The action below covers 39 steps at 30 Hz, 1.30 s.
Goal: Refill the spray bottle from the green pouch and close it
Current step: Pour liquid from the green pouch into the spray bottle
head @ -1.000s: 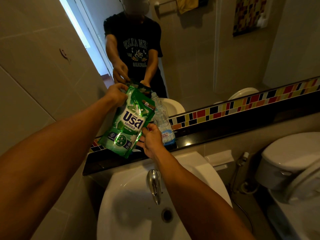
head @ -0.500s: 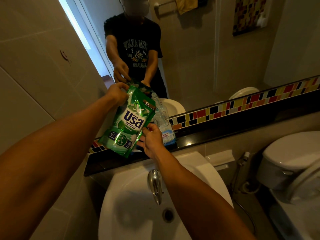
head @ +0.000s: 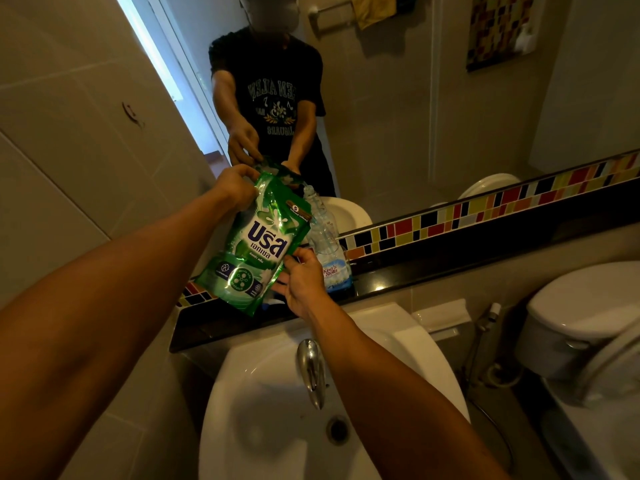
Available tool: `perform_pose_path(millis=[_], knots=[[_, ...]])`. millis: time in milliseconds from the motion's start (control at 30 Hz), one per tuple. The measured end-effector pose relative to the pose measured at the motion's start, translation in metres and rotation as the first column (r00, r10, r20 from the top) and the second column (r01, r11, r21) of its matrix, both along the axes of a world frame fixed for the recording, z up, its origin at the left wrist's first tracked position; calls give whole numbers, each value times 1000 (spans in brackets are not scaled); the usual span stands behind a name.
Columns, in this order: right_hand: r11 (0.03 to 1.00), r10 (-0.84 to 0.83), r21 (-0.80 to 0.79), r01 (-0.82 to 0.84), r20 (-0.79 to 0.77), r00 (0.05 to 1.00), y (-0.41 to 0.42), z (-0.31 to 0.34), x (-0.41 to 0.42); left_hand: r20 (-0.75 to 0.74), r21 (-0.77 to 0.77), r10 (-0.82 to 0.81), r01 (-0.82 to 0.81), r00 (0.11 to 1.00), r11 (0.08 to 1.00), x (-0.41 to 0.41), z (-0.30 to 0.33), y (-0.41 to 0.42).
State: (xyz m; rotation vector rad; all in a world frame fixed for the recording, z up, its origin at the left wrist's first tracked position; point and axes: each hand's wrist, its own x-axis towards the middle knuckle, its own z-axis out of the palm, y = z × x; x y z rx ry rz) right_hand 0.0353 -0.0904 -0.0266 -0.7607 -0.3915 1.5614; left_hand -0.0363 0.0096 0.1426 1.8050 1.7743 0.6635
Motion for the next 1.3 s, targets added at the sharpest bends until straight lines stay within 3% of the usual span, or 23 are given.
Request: perform_pose_path(millis=[400,767,1000,1300], knots=[[1000,1,-5,-1,53,999,5,-5,3,51,28,4,-5,999,1000,-3,-6,-3],[997,-60,-28,71,282,958,21,-22,23,288,100,-1,-29,958,995,-20,-50,-10],[996,-80,1,90,465,882,26,-29,34,500,79,26,-76,866,994,-33,-79,-11],[990,-142,105,95,719,680,29,-28,49,681,38,34,-81,732,996,-52,-115,-22]])
